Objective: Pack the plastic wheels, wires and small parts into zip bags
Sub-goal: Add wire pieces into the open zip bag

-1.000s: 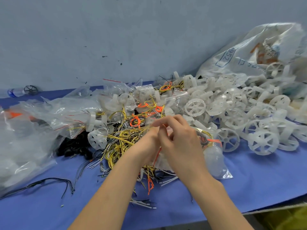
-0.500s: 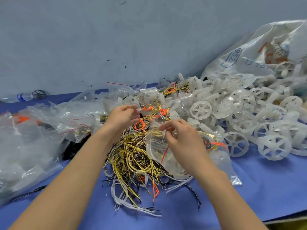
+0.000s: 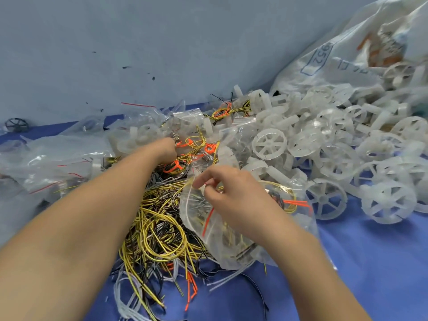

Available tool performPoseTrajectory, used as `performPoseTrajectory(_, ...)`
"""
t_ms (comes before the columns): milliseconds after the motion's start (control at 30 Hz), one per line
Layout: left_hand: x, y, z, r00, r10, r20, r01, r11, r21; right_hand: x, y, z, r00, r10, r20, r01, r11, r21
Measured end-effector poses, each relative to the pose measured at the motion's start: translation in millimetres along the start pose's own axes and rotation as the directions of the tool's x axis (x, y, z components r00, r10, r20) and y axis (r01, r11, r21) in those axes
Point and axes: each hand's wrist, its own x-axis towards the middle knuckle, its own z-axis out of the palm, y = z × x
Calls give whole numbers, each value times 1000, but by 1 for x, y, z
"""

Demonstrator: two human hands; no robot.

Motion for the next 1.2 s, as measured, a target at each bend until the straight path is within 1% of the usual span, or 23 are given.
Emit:
performPoseTrajectory(100, 5, -7, -1, 997, 16, 73, -21, 997, 73, -3, 1, 1, 1000, -1, 1, 1, 1000, -1)
performPoseTrajectory(167, 7, -10, 0, 996, 41, 84, -49, 995, 93, -4, 1, 1, 1000, -5, 4, 5, 1000, -14)
performPoseTrajectory(300, 3, -20, 8, 997, 75, 19, -77, 993, 90, -5, 0, -1, 1000, -5, 2, 5, 1000, -15)
performPoseTrajectory(567, -16, -24, 21, 983, 85, -163, -63, 989, 133, -9, -3, -1, 1000, -3, 8, 3, 999, -48)
performPoseTrajectory(733, -40, -26, 23, 973, 89, -212, -74, 994, 76, -10, -9, 3, 1000, -10, -9, 9, 999, -42)
performPoseTrajectory(833, -56, -27, 20, 971, 105, -214, -100, 994, 35, -12, -12, 5, 1000, -15, -18, 14, 999, -50)
performPoseTrajectory(900, -70, -28, 16, 969, 106, -221, -119, 992, -45, -12, -13, 6, 1000, -11, -21, 10, 998, -56)
performPoseTrajectory(967, -86, -27, 9, 966, 74, -248, -131, 965, -226, -13, -14, 7, 1000, -4, -25, 2, 998, -66)
performPoseTrajectory(1000, -96, -26, 4, 960, 52, -276, -143, 935, -323, -13, -14, 7, 1000, 0, -28, -2, 998, -68)
performPoseTrajectory(1100, -133, -20, -8, 929, -26, -370, -204, 797, -568, -14, -16, 8, 999, 12, -47, -15, 998, -65)
performPoseTrajectory(1200, -176, -12, -12, 901, -106, -420, -263, 637, -725, -16, -17, 10, 996, 21, -82, -26, 998, -64)
